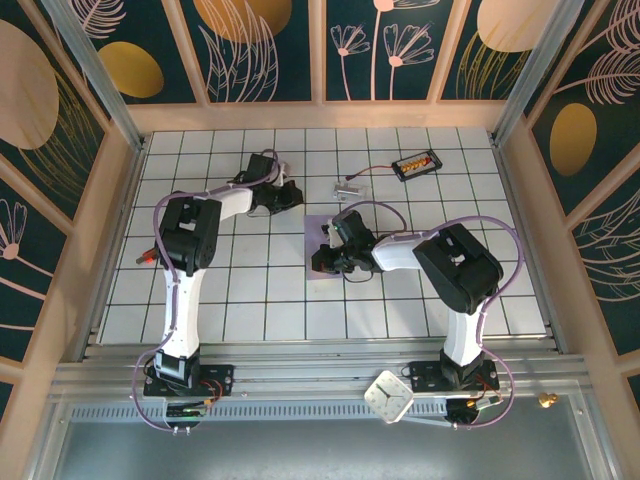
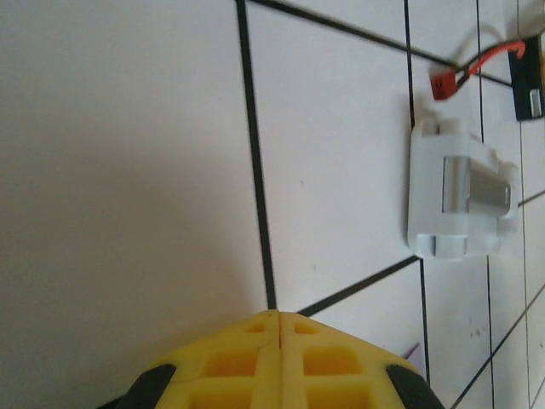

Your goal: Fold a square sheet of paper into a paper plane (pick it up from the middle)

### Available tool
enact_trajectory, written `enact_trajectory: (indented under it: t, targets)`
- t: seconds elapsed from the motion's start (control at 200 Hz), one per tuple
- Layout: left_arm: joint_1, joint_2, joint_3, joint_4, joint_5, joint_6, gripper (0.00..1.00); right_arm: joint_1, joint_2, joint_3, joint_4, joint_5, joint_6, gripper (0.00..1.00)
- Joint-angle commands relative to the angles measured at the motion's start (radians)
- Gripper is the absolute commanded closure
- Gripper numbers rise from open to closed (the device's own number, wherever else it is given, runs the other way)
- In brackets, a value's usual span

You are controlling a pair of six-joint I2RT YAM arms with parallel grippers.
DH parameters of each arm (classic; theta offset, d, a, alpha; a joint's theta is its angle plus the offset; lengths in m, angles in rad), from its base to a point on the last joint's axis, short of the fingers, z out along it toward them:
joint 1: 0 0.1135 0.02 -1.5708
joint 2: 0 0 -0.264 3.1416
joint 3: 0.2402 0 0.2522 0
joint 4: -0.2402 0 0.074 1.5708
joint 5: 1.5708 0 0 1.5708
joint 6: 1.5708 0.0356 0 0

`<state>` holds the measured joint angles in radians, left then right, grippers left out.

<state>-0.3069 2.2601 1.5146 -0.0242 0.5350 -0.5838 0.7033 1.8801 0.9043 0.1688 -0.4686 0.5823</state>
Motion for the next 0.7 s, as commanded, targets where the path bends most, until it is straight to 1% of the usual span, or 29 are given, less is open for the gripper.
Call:
enact_trajectory:
  t: [0.0, 0.02, 0.125, 0.24, 0.3, 0.39, 0.435, 0.565, 0.691]
  targets:
    - [0.007, -0.157, -0.112, 0.079, -0.034, -0.035, 0.94, -0.003, -0.016, 0.006, -0.117, 0.021, -0.021, 1.00]
    - [0.004, -0.183, -0.146, 0.097, -0.036, -0.046, 0.92, -0.008, -0.023, 0.013, -0.107, 0.006, -0.017, 1.00]
    - [-0.018, -0.318, -0.329, 0.188, -0.046, -0.099, 0.85, -0.038, -0.101, 0.018, -0.055, -0.070, 0.011, 0.92]
    - [-0.070, -0.437, -0.505, 0.251, -0.045, -0.143, 0.82, -0.087, -0.199, -0.028, -0.081, -0.083, 0.009, 0.85]
    - [-0.109, -0.474, -0.581, 0.267, -0.039, -0.163, 0.84, -0.113, -0.254, -0.062, -0.142, -0.030, -0.010, 0.82]
    - [-0.154, -0.511, -0.657, 0.290, -0.017, -0.190, 0.96, -0.130, -0.317, -0.100, -0.248, 0.082, -0.030, 0.80]
    - [-0.173, -0.524, -0.681, 0.301, -0.008, -0.205, 1.00, -0.127, -0.338, -0.114, -0.268, 0.114, -0.021, 0.79]
    - [-0.208, -0.529, -0.711, 0.322, 0.023, -0.215, 1.00, -0.123, -0.361, -0.176, -0.232, 0.122, 0.054, 0.75]
    - [-0.216, -0.472, -0.726, 0.359, 0.056, -0.232, 1.00, -0.107, -0.356, -0.203, -0.201, 0.130, 0.086, 0.71]
